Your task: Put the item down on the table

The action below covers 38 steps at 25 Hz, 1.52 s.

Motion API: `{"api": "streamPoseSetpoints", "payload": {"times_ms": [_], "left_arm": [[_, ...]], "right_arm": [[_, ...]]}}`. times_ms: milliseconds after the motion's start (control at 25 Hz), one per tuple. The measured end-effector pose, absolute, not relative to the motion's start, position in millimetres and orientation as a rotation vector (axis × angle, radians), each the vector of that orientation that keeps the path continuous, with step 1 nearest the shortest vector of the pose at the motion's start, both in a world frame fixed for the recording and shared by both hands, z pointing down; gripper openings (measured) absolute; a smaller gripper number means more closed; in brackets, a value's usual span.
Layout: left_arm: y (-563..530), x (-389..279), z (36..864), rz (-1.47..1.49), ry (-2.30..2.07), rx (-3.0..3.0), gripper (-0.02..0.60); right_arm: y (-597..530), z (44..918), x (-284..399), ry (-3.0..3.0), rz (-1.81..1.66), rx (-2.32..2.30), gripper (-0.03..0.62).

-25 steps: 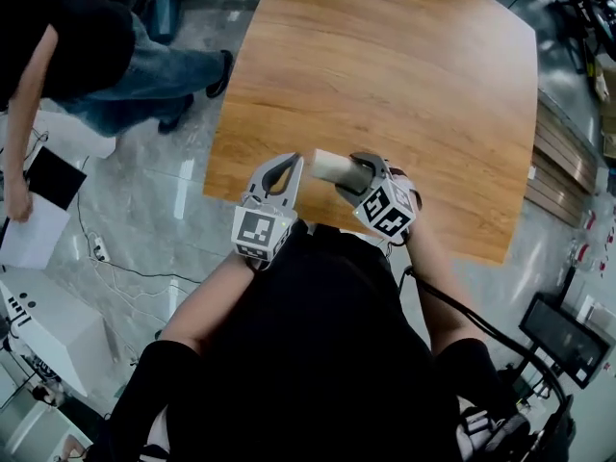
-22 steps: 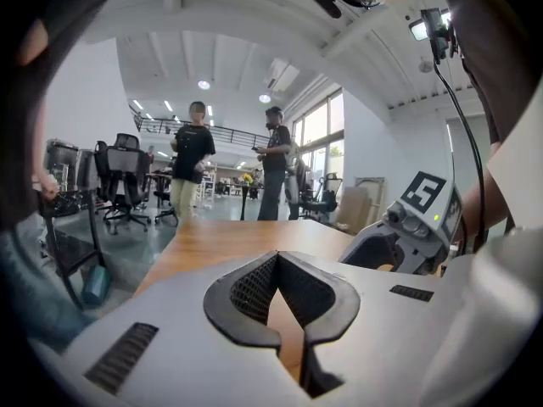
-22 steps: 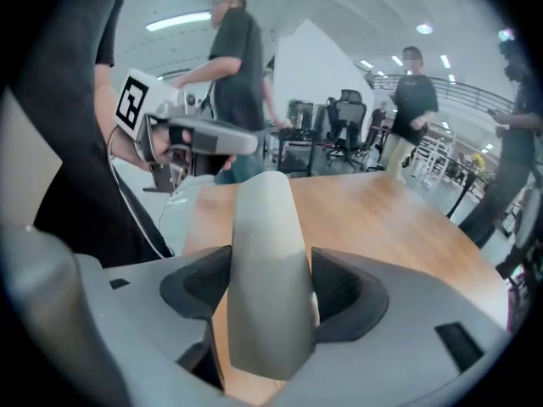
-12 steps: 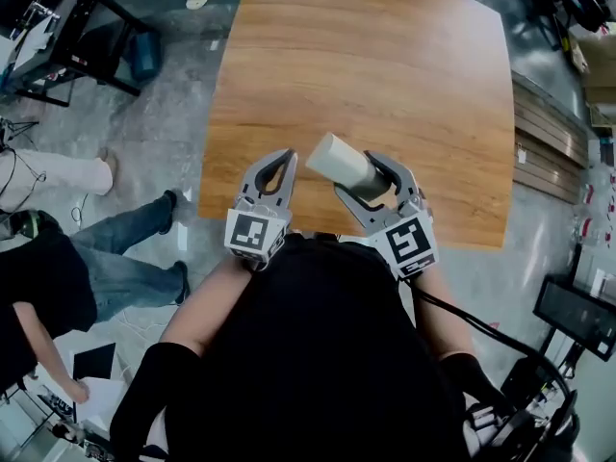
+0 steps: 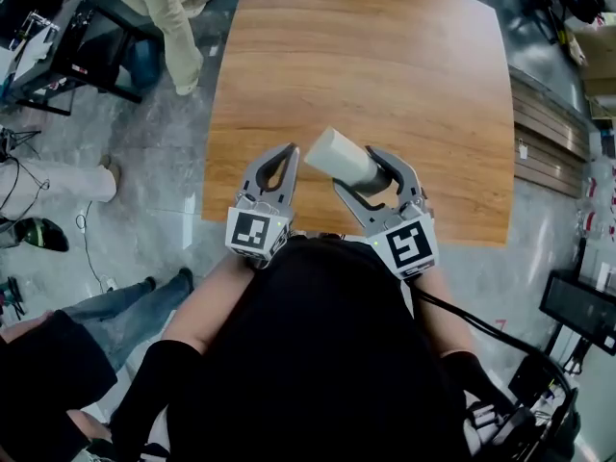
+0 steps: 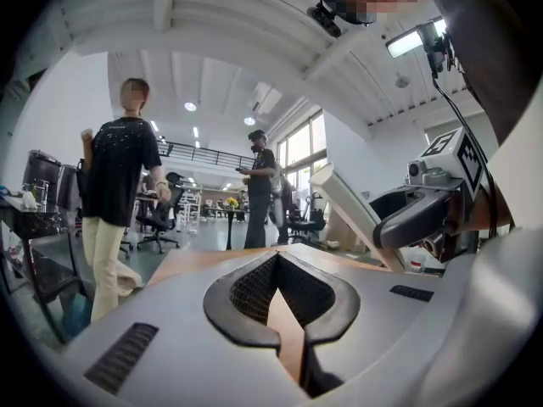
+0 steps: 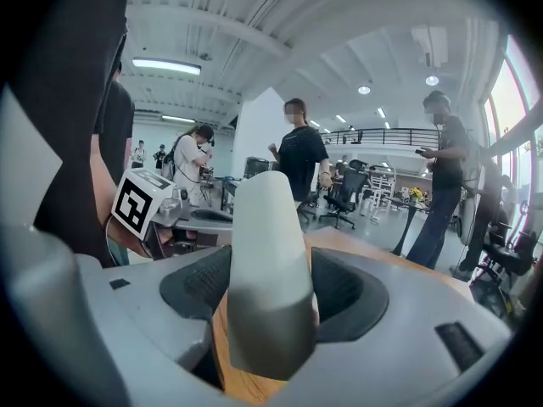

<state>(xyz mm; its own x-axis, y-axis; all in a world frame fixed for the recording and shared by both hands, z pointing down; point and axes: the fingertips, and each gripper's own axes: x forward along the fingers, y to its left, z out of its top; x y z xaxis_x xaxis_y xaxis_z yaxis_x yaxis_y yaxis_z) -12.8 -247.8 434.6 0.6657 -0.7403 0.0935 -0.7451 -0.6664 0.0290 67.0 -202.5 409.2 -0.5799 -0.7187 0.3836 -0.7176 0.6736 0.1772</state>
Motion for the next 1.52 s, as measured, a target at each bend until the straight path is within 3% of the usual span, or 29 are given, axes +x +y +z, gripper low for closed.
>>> {"api": "streamPoseSetpoints", "payload": {"times_ms": [240, 680, 1520], "left_arm": [[-253.2, -16.5, 441.3, 0.126, -1.284, 2.777, 0.005], [-238.4, -30.5, 453.2, 0.153, -1.277, 2.747, 0.005], [-228.3, -45.3, 472.0, 0.215, -1.299, 2.687, 0.005]], "right_arm": [[-223.6, 459.1, 67.7, -2.408, 0.072, 1.096, 0.27], [-219.8, 646.6, 53.6, -2.11, 0.248, 0.614, 0.27], [-211.0, 697.5, 47.2, -2.055, 0.366, 0.338, 0.272]]}}
